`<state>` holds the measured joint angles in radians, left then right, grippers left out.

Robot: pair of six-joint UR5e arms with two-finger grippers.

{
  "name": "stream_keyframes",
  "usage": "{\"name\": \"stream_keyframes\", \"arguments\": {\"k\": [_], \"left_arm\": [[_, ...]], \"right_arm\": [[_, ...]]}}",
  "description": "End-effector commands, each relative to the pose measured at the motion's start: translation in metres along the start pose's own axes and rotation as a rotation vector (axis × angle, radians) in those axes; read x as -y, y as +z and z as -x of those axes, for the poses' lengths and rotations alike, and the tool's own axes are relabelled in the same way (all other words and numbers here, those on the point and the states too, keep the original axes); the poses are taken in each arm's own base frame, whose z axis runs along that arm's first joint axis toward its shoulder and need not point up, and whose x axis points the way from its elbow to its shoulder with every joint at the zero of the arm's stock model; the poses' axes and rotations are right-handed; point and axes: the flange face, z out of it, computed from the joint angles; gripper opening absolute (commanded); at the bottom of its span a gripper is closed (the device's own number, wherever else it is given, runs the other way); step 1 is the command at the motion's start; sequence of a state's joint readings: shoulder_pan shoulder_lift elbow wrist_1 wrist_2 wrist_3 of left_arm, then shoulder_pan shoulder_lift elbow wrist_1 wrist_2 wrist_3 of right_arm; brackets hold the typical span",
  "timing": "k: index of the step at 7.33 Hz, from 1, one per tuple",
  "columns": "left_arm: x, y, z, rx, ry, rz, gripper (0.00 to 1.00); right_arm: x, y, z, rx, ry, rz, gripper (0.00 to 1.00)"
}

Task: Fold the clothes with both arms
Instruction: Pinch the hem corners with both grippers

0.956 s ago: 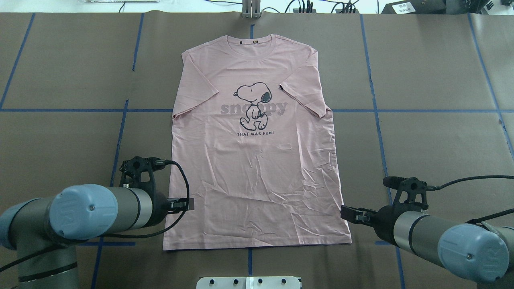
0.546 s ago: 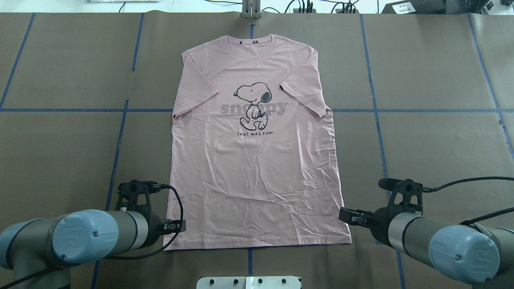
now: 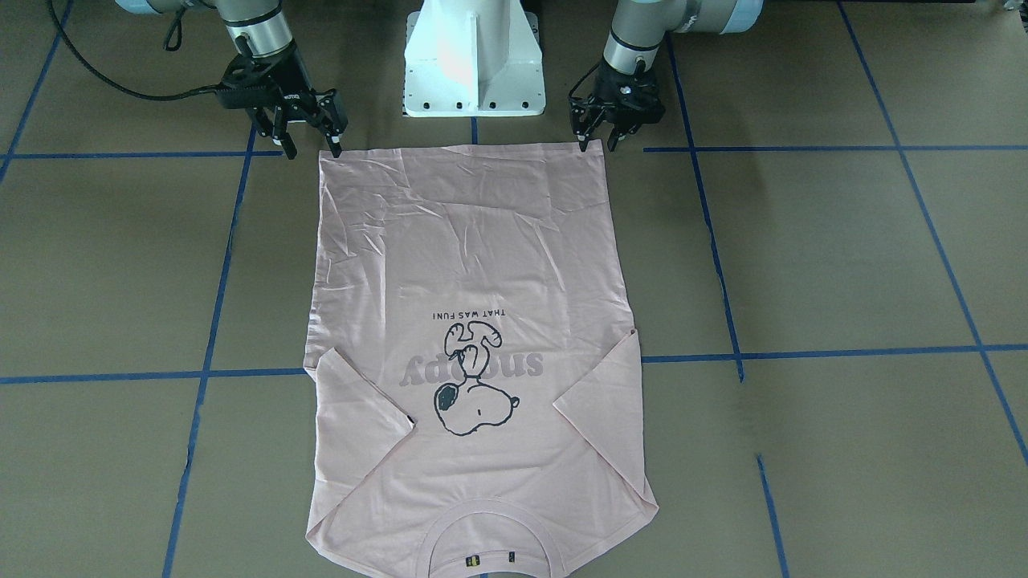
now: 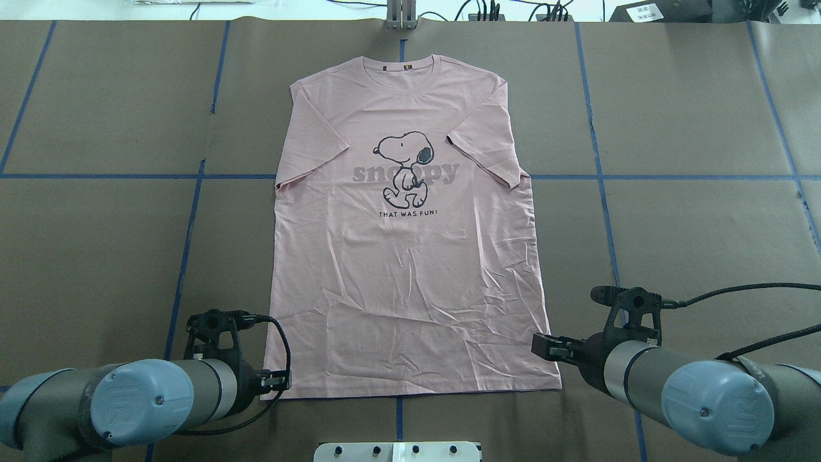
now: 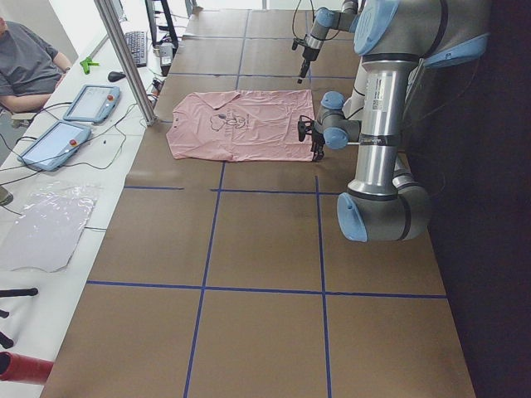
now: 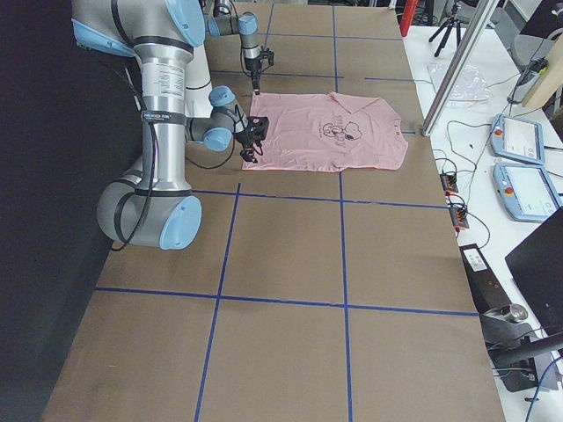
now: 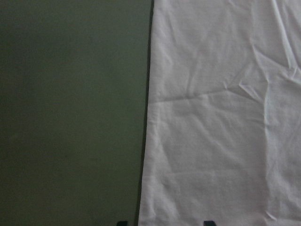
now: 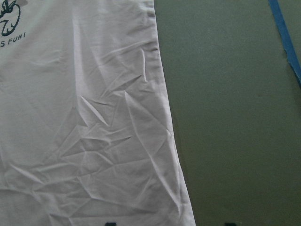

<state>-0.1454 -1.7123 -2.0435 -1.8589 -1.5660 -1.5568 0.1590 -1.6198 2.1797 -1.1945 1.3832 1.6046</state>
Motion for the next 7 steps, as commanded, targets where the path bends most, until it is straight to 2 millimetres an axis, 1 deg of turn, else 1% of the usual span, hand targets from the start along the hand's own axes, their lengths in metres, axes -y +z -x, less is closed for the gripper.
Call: {"name": "stream_keyframes", "arguments": {"k": [1, 4, 5, 6, 7], "left_arm": [[-0.0029, 0.0045, 0.0015, 0.009, 0.002, 0.003, 0.48], [-0.0078, 0.0062, 0.0010, 0.011, 0.006, 0.011, 0.48], [-0.0079, 0.0062, 0.0010, 0.011, 0.006, 0.012, 0.44], [-0.0087, 0.0063, 0.0009, 0.011, 0.007, 0.013, 0.37], [-0.0095, 0.0069, 0.0003, 0.011, 0.008, 0.014, 0.24]], "right_arm": [[-0.0036, 0.0003, 0.0011, 0.000, -0.001, 0.003, 0.82], [-0.0064, 0.0013, 0.0013, 0.000, -0.005, 0.000, 0.82], [-0.0072, 0.0013, 0.0015, 0.000, -0.005, 0.001, 0.82], [-0.0070, 0.0013, 0.0015, 0.000, -0.005, 0.000, 0.82], [-0.0077, 0.0014, 0.0016, 0.000, -0.004, 0.001, 0.82]]}}
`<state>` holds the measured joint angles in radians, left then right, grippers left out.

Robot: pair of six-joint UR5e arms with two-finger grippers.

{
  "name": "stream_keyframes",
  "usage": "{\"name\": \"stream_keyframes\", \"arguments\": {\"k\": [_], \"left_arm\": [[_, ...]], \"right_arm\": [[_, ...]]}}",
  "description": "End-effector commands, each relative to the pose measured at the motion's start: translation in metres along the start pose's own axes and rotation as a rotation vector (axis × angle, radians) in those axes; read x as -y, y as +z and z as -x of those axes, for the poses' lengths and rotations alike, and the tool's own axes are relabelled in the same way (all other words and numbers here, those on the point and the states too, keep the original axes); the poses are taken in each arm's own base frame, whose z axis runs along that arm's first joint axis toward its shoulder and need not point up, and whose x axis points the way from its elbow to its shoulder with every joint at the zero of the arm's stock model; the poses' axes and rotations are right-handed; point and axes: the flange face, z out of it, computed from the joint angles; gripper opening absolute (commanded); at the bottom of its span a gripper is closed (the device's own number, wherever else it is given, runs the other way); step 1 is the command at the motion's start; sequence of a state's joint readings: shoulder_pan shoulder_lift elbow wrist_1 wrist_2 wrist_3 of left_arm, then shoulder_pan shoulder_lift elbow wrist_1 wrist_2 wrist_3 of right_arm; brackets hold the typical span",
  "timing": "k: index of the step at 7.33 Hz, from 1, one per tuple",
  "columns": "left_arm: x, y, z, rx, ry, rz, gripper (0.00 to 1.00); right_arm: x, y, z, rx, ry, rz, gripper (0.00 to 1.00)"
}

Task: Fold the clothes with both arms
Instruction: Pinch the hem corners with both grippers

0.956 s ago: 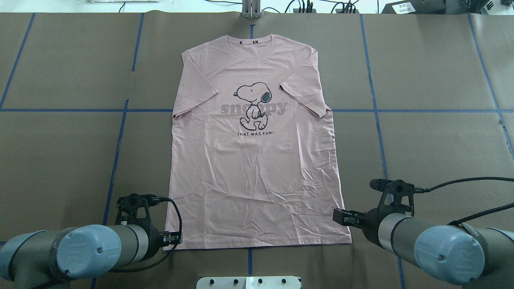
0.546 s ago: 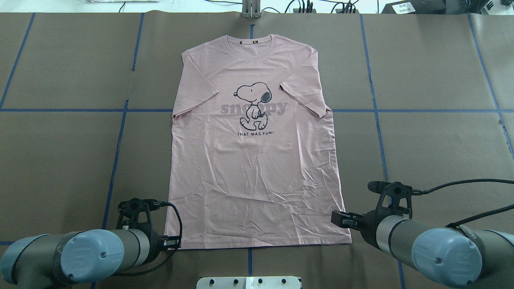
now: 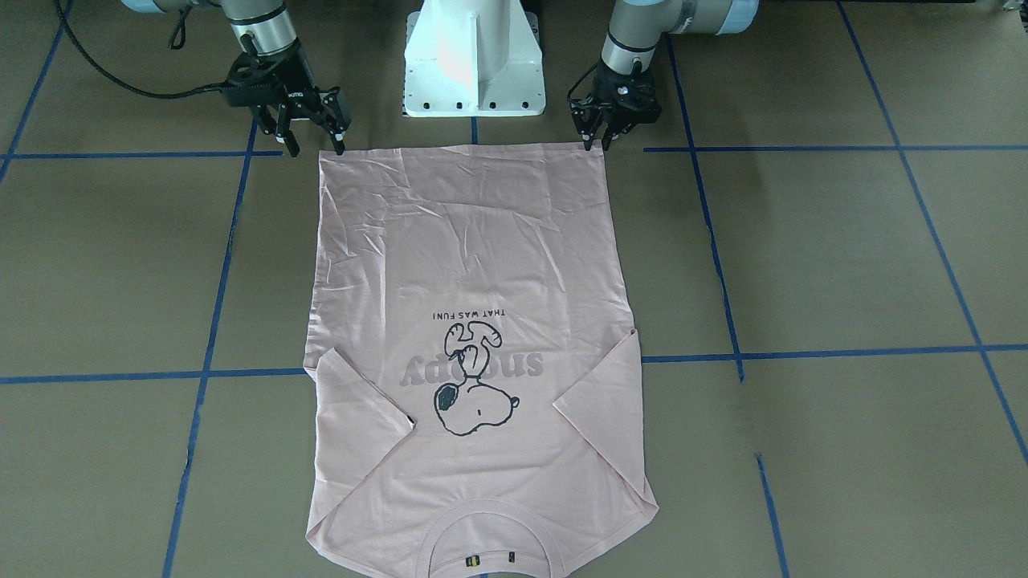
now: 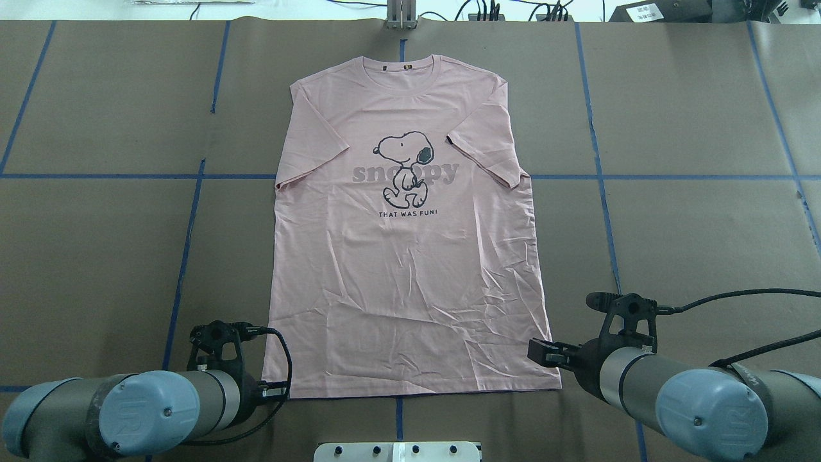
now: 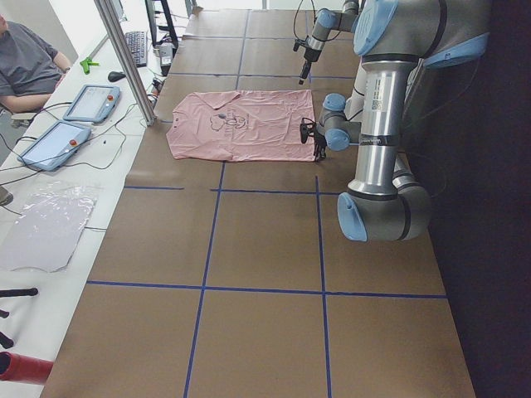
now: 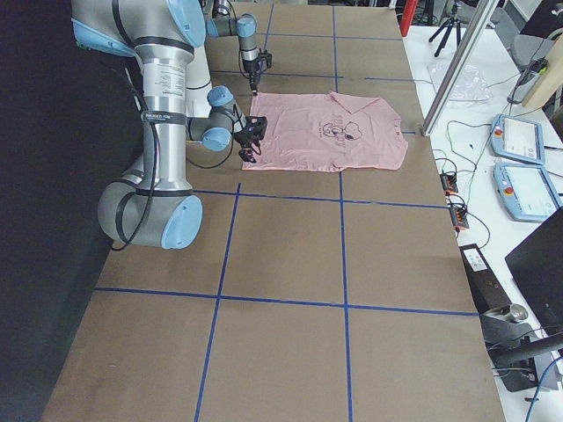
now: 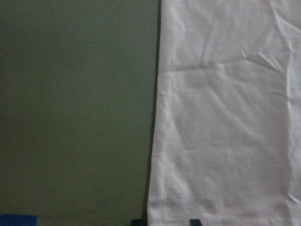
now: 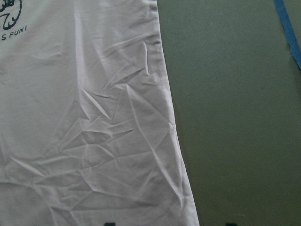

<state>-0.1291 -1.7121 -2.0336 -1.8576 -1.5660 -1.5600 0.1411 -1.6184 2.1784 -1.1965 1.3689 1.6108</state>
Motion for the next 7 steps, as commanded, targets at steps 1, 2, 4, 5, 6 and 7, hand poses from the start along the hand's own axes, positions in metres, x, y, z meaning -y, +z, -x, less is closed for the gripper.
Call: {"name": "stream_keyframes", "arguments": {"k": [1, 2, 4, 5, 6, 7], "left_arm": [[-0.001, 0.000, -0.001, -0.002, 0.003, 0.002, 0.17], [-0.001, 0.000, -0.001, -0.002, 0.003, 0.002, 0.09], [0.000, -0.001, -0.001, -0.003, 0.006, 0.000, 0.00], [0.000, -0.003, -0.002, -0.006, 0.006, 0.000, 0.00], [0.000, -0.003, -0.004, -0.011, 0.008, 0.000, 0.00], [0.000, -0.003, -0.005, -0.011, 0.011, -0.001, 0.00]], "right_arm": [[-0.001, 0.000, 0.000, 0.000, 0.005, 0.001, 0.83], [-0.001, 0.000, 0.000, 0.001, 0.005, 0.001, 0.83], [-0.001, 0.000, 0.000, 0.001, 0.005, 0.001, 0.83], [-0.003, 0.001, 0.000, 0.001, 0.015, 0.002, 0.82], [-0.012, 0.002, 0.002, 0.002, 0.028, -0.010, 0.78], [-0.021, 0.004, 0.002, 0.001, 0.032, -0.003, 0.70]]}}
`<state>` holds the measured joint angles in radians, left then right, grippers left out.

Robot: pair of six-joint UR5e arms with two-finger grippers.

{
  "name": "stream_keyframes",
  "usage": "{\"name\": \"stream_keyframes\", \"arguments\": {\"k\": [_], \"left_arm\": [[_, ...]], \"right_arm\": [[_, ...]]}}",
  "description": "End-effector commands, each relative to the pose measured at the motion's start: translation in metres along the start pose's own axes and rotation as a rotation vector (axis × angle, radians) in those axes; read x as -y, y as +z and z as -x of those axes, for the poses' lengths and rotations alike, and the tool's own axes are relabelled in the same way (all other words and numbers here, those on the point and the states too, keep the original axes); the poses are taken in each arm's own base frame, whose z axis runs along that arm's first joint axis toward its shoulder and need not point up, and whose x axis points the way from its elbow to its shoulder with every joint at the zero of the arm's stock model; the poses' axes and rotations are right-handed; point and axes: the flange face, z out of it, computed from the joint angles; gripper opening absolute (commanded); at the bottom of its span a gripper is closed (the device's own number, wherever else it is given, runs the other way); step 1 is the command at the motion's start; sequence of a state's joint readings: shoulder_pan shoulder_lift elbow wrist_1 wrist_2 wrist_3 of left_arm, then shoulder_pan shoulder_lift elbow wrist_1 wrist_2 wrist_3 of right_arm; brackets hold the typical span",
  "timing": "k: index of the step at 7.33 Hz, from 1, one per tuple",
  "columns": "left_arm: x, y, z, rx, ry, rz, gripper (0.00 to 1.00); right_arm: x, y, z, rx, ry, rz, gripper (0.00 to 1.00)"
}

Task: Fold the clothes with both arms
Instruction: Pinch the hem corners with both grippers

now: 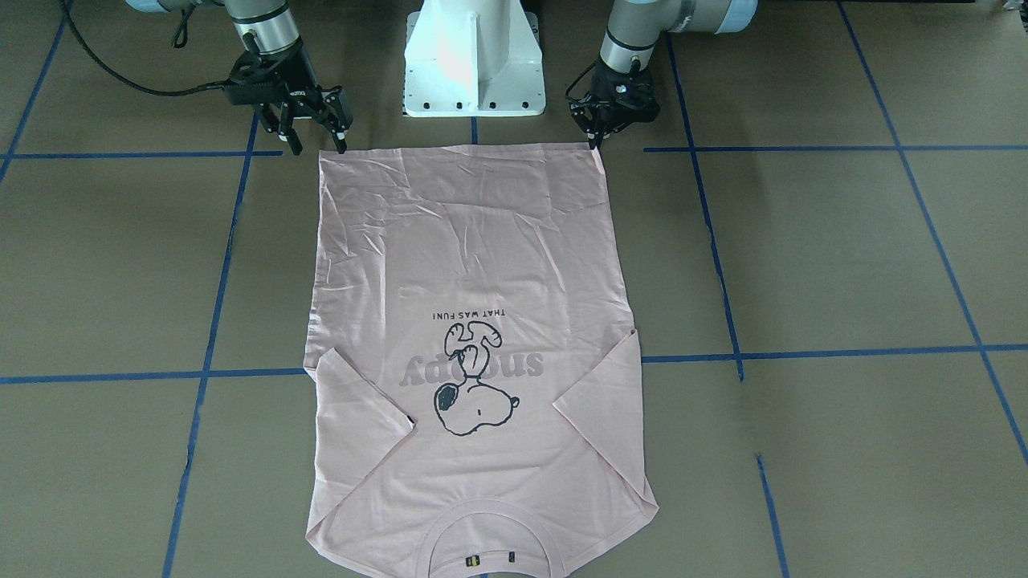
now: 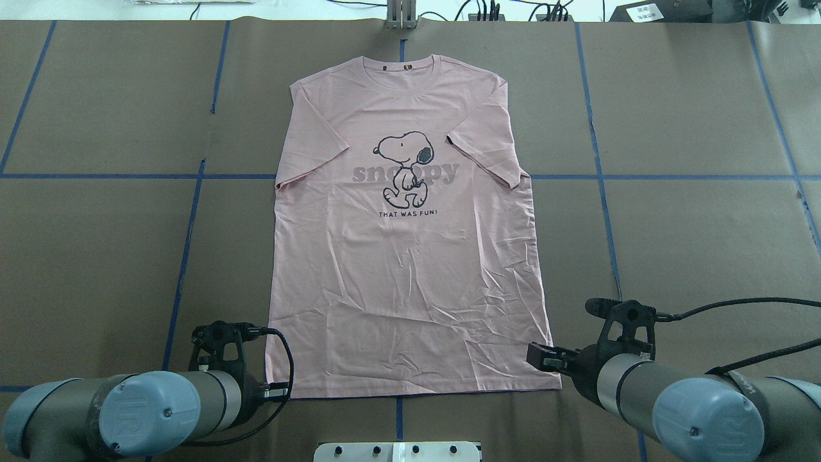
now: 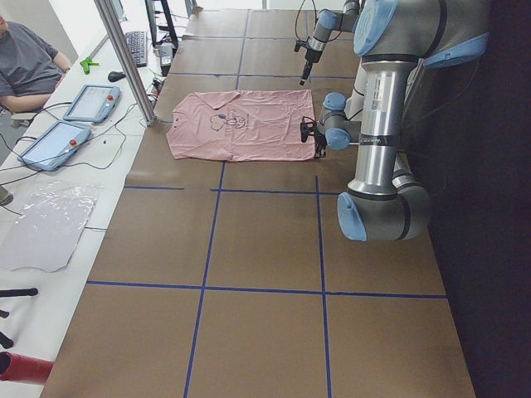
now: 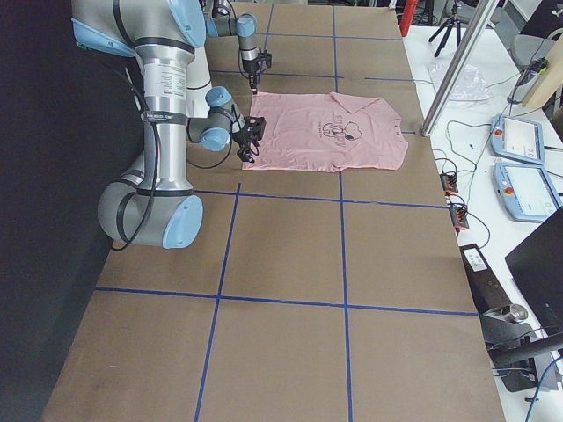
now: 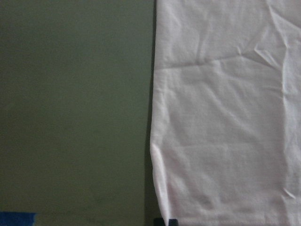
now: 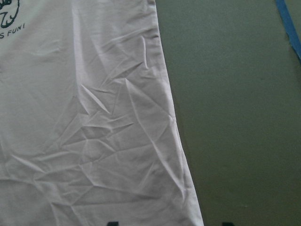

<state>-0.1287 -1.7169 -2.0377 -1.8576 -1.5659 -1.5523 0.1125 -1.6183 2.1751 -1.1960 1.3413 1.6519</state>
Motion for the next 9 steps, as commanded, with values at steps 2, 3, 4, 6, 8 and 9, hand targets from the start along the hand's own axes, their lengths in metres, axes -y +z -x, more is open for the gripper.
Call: {"name": "stream_keyframes", "arguments": {"k": [2, 3, 4, 6, 8, 9], "left_arm": [[0.003, 0.001, -0.001, 0.002, 0.007, -0.032, 0.00], [0.004, 0.002, -0.001, 0.006, 0.035, -0.042, 0.00], [0.005, 0.001, -0.002, 0.003, 0.046, -0.053, 0.00], [0.007, 0.001, -0.002, 0.004, 0.053, -0.065, 0.00], [0.010, 0.000, -0.002, 0.003, 0.053, -0.072, 0.00], [0.012, 0.000, -0.002, 0.005, 0.050, -0.076, 0.00]], "right_arm": [[-0.025, 0.015, -0.006, -0.026, -0.005, -0.005, 0.59], [-0.031, 0.020, -0.008, -0.035, -0.015, 0.000, 0.56], [-0.032, 0.025, -0.015, -0.052, -0.019, -0.003, 0.53], [-0.033, 0.031, -0.019, -0.065, -0.024, -0.005, 0.52], [-0.034, 0.034, -0.017, -0.065, -0.024, -0.008, 0.51], [-0.035, 0.036, -0.018, -0.068, -0.026, -0.007, 0.51]]}}
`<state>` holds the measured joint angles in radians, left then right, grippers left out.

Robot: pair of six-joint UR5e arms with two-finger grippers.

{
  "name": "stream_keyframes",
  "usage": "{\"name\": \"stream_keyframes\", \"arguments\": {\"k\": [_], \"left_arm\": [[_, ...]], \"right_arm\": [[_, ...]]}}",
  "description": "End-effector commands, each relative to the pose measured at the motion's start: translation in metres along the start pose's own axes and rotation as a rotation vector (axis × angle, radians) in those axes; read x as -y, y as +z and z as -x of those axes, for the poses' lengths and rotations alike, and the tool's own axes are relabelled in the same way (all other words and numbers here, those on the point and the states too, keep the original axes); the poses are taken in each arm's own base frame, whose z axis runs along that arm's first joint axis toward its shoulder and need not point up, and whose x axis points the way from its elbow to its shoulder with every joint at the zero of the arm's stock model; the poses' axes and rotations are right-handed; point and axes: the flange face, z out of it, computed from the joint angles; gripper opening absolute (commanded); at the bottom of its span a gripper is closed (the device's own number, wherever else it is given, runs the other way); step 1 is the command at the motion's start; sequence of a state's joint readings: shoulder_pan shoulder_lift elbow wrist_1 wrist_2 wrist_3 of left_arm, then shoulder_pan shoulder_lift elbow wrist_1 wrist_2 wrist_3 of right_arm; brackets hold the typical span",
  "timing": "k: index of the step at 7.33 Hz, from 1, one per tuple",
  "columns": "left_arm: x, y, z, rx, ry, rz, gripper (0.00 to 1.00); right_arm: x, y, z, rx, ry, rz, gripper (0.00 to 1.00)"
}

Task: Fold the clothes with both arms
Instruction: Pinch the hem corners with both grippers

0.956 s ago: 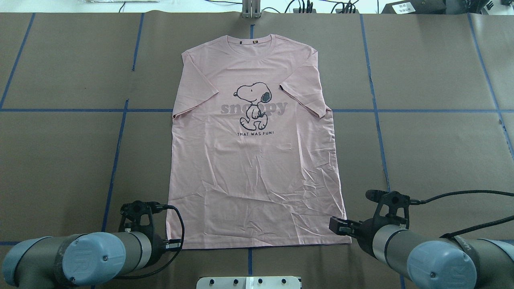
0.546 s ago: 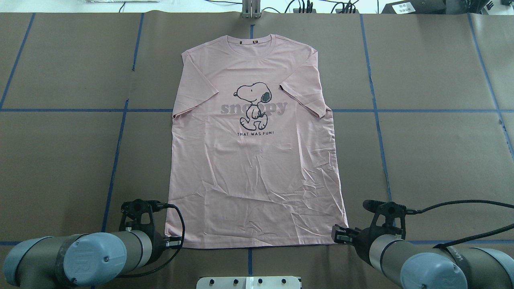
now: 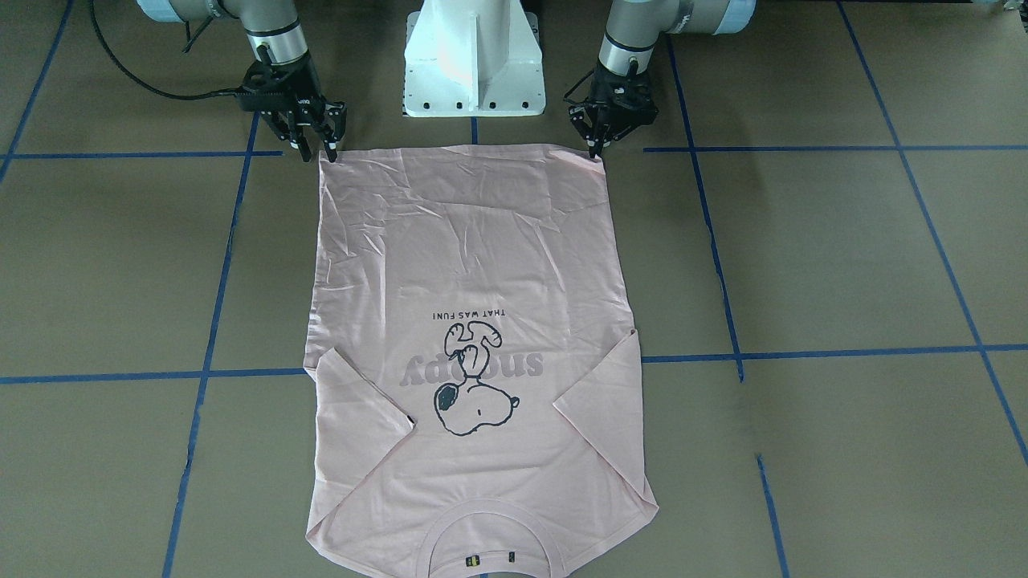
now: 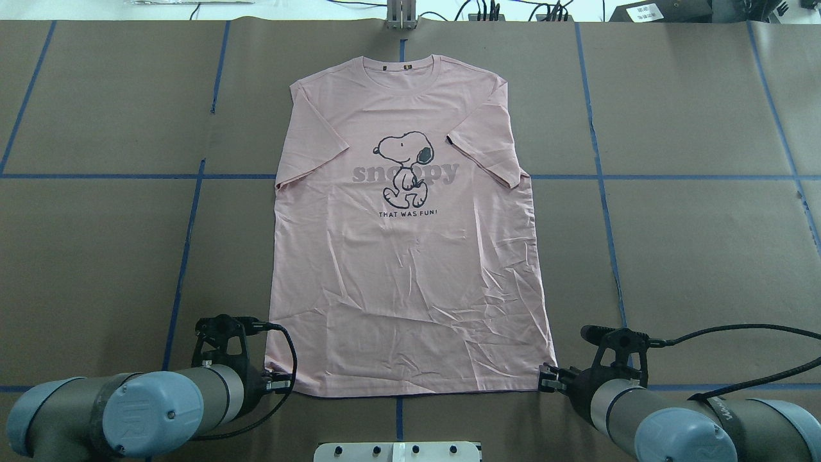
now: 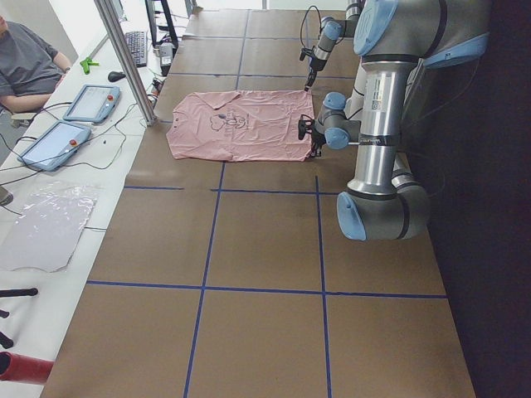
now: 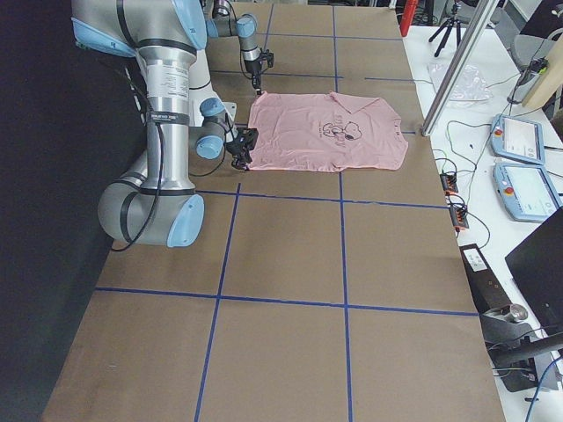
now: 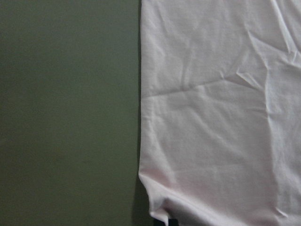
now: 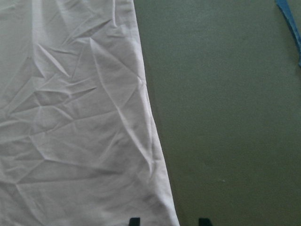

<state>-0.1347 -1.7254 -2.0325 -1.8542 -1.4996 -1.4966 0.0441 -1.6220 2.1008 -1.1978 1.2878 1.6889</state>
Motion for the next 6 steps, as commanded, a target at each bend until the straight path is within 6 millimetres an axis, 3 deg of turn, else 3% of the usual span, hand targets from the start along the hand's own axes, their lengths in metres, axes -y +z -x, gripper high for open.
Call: {"name": "stream_keyframes", "arguments": {"k": [1, 4, 6], "left_arm": [[0.0043, -0.0013, 0.0007, 0.000, 0.011, -0.007, 0.00], [0.0069, -0.0031, 0.0006, -0.002, 0.018, -0.011, 0.00], [0.0069, -0.0031, 0.0006, -0.002, 0.017, -0.011, 0.00]], "right_arm": [[-0.0015, 0.0032, -0.0001, -0.003, -0.002, 0.001, 0.51], [-0.0055, 0.0069, -0.0014, -0.010, -0.008, 0.005, 0.41], [-0.0067, 0.0079, -0.0006, -0.010, -0.009, 0.006, 0.41]]}}
